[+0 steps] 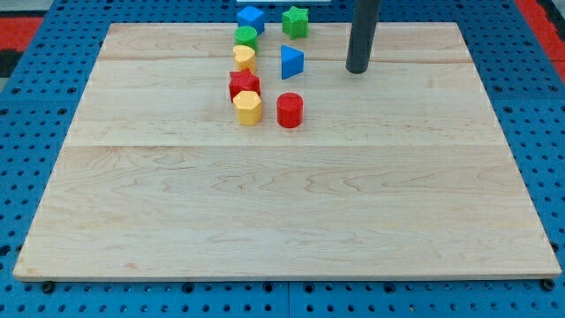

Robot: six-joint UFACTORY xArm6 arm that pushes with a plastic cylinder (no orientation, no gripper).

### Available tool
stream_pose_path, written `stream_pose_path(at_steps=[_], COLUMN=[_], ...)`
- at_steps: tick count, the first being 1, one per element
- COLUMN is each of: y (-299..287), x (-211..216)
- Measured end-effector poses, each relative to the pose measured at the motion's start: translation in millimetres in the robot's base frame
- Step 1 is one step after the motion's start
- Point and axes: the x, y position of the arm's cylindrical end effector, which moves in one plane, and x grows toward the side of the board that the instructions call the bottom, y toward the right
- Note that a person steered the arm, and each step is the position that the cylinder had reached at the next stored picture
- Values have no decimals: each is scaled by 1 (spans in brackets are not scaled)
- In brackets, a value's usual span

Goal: Slide your hand towards top center

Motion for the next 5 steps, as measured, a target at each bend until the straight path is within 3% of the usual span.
stream_pose_path(at_steps=[3, 5], y=[-10, -46], x=[-10, -44])
